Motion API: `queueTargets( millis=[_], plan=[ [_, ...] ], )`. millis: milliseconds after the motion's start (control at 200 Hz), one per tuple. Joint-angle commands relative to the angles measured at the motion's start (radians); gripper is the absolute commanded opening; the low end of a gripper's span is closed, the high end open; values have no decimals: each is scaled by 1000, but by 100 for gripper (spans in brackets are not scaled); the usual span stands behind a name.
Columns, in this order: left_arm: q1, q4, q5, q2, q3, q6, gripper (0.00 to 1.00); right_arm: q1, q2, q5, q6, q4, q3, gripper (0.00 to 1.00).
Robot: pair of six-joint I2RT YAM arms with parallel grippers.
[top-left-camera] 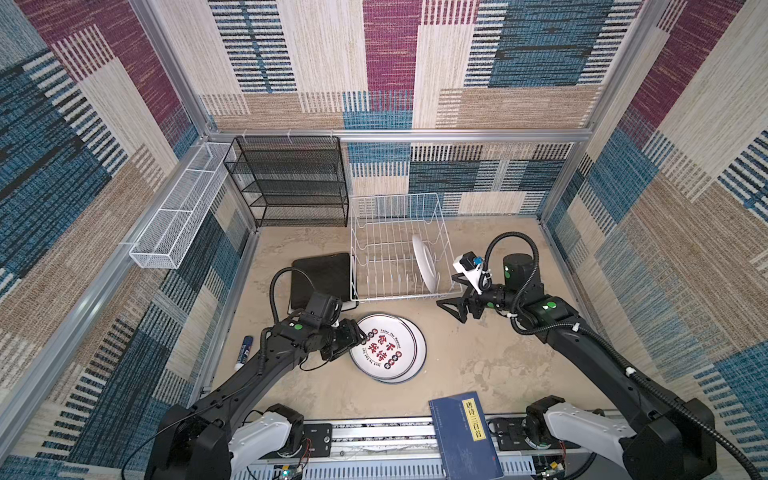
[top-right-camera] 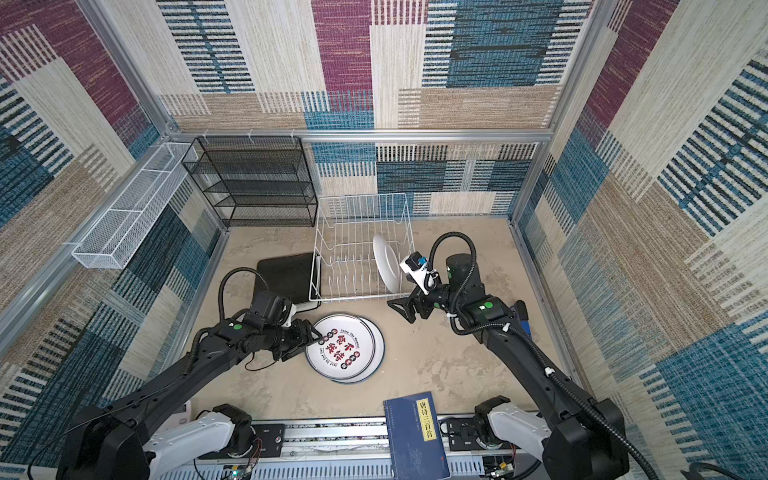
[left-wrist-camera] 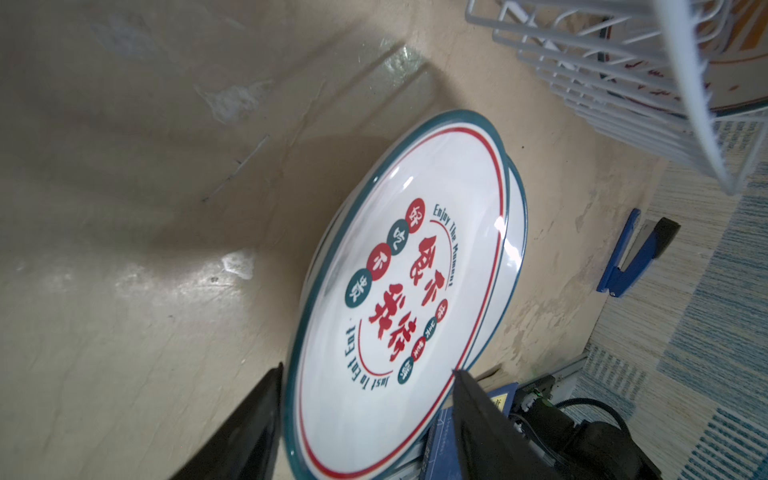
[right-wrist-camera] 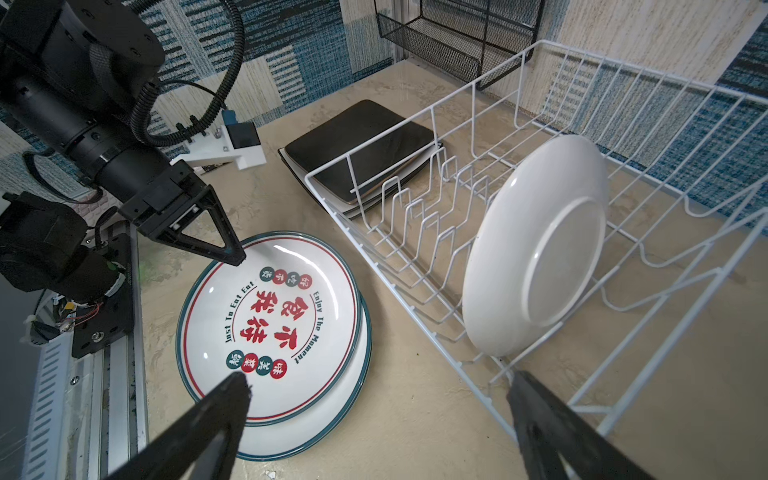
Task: Unload the plates from the dish rack
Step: 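Lower the printed plate flat onto the plate stack with the left gripper, then open the left gripper and lift it off the stacked plates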
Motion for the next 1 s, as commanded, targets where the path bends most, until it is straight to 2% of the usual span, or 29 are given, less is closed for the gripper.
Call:
queueTargets(
  millis=[0,240,571,711,992],
  plan=[
    [-3,-42,-8,28,19,38,64,2,6,10,10,25,1,99],
    [-30,-20,3,79,39,52,62,3,12,16,19,26,4,99],
    [-73,-25,31,163,94,87,65,3,13,27,21,30,7,99],
    [-73,-63,4,164,108,88,67,2,11,39,22,30,5,99],
    [-73,-169,-137,95,156,82,71,2,12,64,29,36,9,99]
  ],
)
